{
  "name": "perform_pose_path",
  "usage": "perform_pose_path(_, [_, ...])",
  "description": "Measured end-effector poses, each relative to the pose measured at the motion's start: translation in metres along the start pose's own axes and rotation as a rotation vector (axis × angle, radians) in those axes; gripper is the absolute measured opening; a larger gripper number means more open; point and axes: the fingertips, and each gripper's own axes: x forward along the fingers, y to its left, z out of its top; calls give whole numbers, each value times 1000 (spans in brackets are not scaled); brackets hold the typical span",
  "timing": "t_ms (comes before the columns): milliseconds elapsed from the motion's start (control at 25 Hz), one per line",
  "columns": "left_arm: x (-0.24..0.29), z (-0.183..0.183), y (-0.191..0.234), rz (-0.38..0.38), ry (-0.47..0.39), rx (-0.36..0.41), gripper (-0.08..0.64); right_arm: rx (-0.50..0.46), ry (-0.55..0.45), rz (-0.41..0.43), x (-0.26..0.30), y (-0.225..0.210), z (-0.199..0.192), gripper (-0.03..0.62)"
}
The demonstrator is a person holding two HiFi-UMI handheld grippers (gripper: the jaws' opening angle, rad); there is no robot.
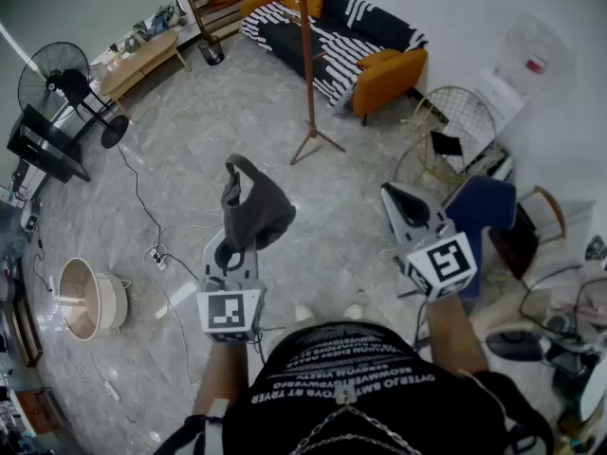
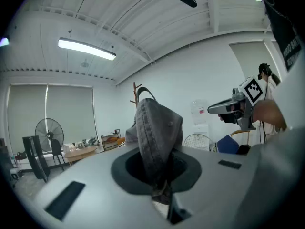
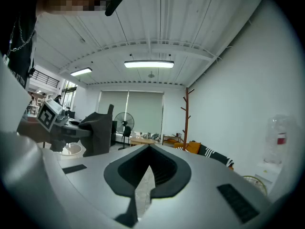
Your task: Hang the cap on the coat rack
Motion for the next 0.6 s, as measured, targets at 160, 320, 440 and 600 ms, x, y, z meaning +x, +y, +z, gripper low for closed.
perform_pose_path(160, [-4,-5,24,-17,-13,-19,21,5,-4,-5,18,26,7,3])
perform_pose_path(320, [-9,-6,39,-51,-32,-14,21,2,-13,-27,28,45,14,4])
perform_pose_path(440, [-7,-14,56,-69,-22,-4,21,-3,-8,-41,36,59,14,3])
perform_pose_path(600, [-2,-32,78,-76,-3,-15,21,-9,18,-36,48,78,4,3])
